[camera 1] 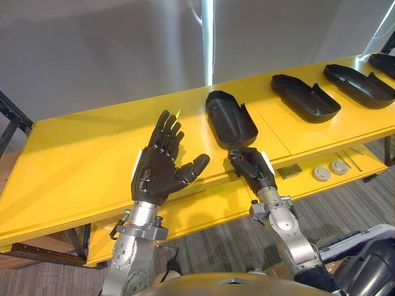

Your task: Walk over and take three plastic housings, then place them on the shelf

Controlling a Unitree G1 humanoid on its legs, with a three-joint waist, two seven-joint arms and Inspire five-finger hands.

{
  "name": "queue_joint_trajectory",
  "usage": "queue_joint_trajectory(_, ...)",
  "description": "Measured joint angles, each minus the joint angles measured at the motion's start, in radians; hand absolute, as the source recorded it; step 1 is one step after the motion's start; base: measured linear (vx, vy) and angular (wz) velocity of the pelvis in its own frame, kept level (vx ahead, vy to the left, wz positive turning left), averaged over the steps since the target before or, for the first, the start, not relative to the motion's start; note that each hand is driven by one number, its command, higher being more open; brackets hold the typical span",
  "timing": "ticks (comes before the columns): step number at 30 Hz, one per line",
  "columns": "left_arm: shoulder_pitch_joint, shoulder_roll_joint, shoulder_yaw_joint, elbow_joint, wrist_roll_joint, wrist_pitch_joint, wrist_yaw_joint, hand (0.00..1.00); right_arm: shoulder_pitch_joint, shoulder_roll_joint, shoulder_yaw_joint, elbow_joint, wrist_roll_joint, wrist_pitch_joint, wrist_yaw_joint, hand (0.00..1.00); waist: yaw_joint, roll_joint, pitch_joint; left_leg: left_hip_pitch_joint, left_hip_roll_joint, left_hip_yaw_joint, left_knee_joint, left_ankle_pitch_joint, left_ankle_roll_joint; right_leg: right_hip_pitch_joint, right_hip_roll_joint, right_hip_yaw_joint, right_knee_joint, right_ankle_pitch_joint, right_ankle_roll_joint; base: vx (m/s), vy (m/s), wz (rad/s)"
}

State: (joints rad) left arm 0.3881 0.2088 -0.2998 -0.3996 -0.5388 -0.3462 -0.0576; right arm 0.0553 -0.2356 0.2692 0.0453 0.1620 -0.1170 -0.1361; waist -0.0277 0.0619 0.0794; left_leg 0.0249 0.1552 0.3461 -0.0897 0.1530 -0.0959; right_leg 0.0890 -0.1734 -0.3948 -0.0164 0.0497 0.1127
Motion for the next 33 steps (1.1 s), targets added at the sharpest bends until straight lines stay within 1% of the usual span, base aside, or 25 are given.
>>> queue_joint_trajectory(5,-0.006,-0.005,0.0,0.0,0.0,0.002,-0.008,1.0,-0.042,0.004,-0.006,0.04,0.004,0.006,0.001,0.0,0.001,0.0,0.0,-0.001,0.0,-0.004,0.0,0.003,0.001,0.002,0.0,-0.005,0.002,0.0,0.0,0.0,-0.001,0.01)
queue_joint_trajectory(9,-0.038,-0.008,0.001,0.001,0.0,0.006,-0.018,1.0,-0.09,0.005,-0.016,0.085,0.025,0.024,0.004,0.0,0.003,-0.001,0.001,-0.001,0.0,-0.013,0.0,0.006,0.002,0.003,0.0,-0.014,0.004,0.0,0.0,-0.01,-0.002,0.05)
queue_joint_trajectory(17,-0.046,-0.014,0.003,0.001,0.001,0.024,-0.021,1.0,-0.154,0.007,-0.035,0.139,0.051,0.057,0.018,0.0,0.004,-0.008,0.005,-0.002,0.002,-0.02,0.0,0.012,0.006,0.003,0.001,-0.018,0.008,-0.001,0.0,0.0,0.0,0.0)
queue_joint_trajectory(23,-0.047,-0.014,0.003,0.001,0.001,0.024,-0.031,1.0,-0.19,0.008,-0.053,0.168,0.058,0.081,0.017,0.0,0.014,-0.012,0.011,-0.006,0.003,-0.025,0.0,0.015,0.009,0.002,0.002,-0.023,0.008,-0.001,0.0,0.0,0.0,0.01)
queue_joint_trajectory(26,-0.056,-0.014,0.004,0.001,0.001,0.029,-0.034,1.0,-0.2,0.008,-0.066,0.177,0.063,0.083,0.017,0.0,0.023,-0.016,0.013,-0.011,0.002,-0.031,0.0,0.017,0.009,0.002,0.002,-0.027,0.009,-0.001,0.0,0.01,-0.002,0.04)
queue_joint_trajectory(29,-0.078,-0.014,0.007,0.001,0.001,0.03,-0.034,1.0,-0.225,0.008,-0.075,0.197,0.09,0.083,0.019,0.0,0.022,-0.018,0.017,-0.017,0.002,-0.039,0.0,0.022,0.009,0.002,0.001,-0.035,0.013,0.0,0.0,0.02,-0.008,0.08)
queue_joint_trajectory(33,-0.08,-0.016,0.024,0.002,0.001,0.042,-0.035,1.0,-0.271,0.009,-0.083,0.252,0.101,0.082,0.02,0.0,0.023,-0.011,0.023,-0.015,0.002,-0.045,0.0,0.025,0.005,0.003,0.002,-0.04,0.014,0.0,0.0,0.0,-0.006,0.03)
